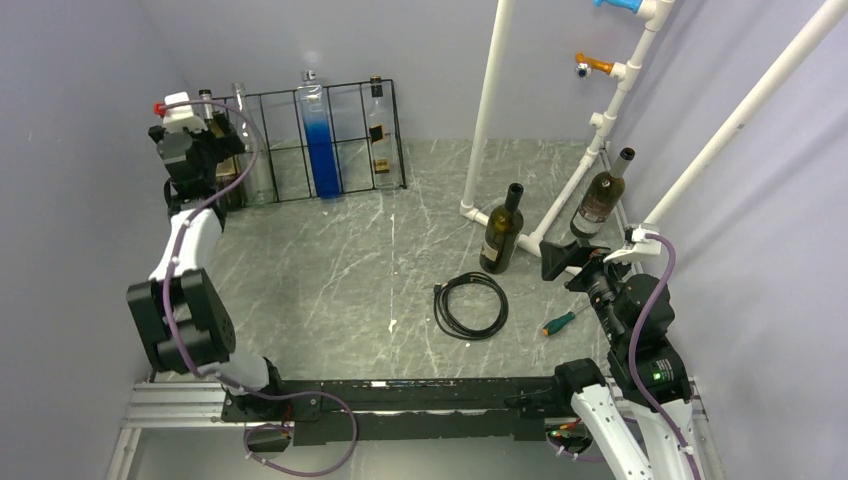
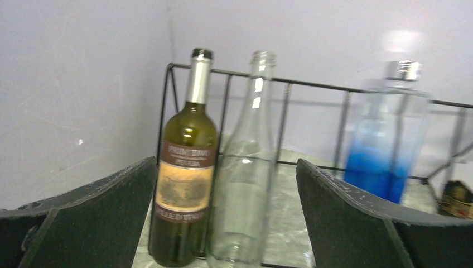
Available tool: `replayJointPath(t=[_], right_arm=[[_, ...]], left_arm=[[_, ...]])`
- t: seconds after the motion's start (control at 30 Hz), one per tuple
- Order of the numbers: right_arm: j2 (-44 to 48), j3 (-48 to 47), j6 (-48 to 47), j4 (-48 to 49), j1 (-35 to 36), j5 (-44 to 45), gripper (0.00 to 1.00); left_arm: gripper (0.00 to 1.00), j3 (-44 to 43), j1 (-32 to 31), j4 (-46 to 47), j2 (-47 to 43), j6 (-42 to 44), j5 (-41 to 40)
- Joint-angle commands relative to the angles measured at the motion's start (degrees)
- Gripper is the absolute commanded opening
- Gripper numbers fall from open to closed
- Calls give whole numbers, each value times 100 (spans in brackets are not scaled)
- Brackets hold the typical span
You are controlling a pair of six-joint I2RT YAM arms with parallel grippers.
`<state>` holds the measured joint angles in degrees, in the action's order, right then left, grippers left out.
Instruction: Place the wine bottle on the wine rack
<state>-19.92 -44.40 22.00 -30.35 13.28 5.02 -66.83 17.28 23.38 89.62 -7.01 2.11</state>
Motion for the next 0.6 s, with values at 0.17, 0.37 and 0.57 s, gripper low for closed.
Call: replayJointPath(t=[0.17,0.37,0.57], right_arm=[[16,-110,205,26,8,-308,99],[-78,-251,419,-122,6,-518,99],[-96,-364,609,-619,8,-519,99]], left_arm=[[100,781,-1269,-53,-2126,-1,-338],[100,1018,-1525,-439,-3072,-743,581],[100,1498,-1673,-179,-4026,-1159,1003]])
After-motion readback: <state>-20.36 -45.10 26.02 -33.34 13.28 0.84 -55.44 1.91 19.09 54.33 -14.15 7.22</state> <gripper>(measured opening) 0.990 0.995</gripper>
